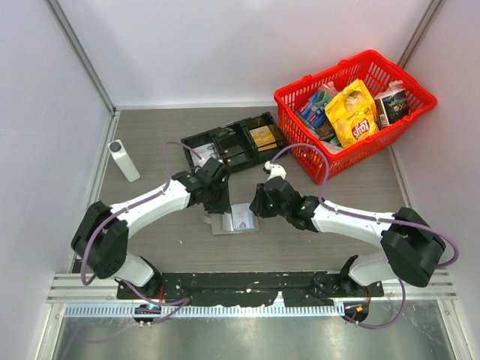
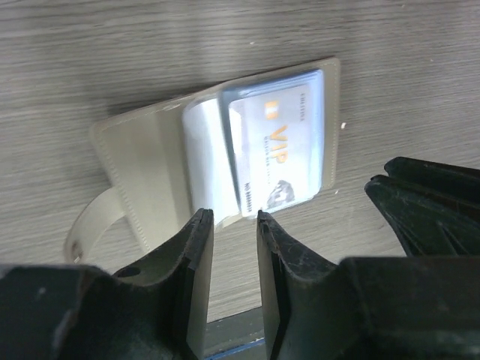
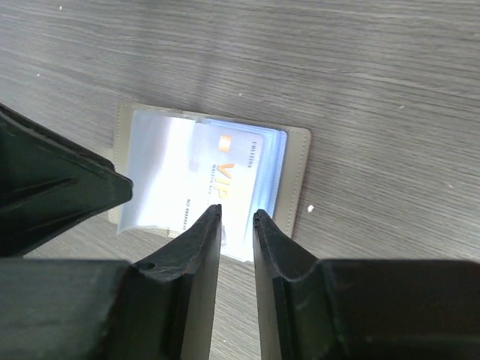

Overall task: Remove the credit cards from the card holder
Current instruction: Remove the credit card from the card holder.

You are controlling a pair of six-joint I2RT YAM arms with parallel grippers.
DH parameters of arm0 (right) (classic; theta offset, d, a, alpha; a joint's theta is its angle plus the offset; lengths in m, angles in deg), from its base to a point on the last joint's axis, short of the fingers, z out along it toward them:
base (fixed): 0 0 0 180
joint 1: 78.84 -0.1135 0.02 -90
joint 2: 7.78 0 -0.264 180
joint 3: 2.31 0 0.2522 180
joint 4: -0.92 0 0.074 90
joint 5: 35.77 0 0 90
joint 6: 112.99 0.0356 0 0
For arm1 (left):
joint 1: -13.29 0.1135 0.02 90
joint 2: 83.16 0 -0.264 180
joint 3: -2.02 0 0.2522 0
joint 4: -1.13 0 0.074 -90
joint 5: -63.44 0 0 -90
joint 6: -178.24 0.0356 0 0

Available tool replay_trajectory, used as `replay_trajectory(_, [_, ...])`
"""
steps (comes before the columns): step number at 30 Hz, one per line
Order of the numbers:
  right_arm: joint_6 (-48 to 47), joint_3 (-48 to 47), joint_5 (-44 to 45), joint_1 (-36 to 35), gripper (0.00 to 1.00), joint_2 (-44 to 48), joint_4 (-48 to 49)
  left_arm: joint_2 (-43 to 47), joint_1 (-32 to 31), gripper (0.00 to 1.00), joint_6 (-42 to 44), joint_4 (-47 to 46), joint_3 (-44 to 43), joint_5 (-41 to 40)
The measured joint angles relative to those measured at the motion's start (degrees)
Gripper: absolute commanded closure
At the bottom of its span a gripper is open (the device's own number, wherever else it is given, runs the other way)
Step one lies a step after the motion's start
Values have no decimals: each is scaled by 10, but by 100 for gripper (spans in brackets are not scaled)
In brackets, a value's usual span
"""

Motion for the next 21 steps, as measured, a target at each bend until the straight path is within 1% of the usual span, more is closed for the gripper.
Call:
replay_trajectory(3, [0,-2,-23,0,72,-12,15,39,13,59,-2,6,23,-18])
replay_trajectory(5, [0,-4,-34,0,73,-25,20,62,32,56,-5,10,39,-23])
replay_trajectory(9, [-1,-19,-54,0,74,-59,28,90,65,53,-12,9,47,-16])
replay_trajectory(12, [-1,-24,-65,3,75,-77,38,111,69,53,-19,-10,47,22])
replay_trajectory(16, [0,-24,-88,10,75,-92,53,123,68,55,-45,-77,47,93])
replay_trajectory(21, [1,-21,-114,28,75,-108,78,87,66,59,-67,-142,46,152])
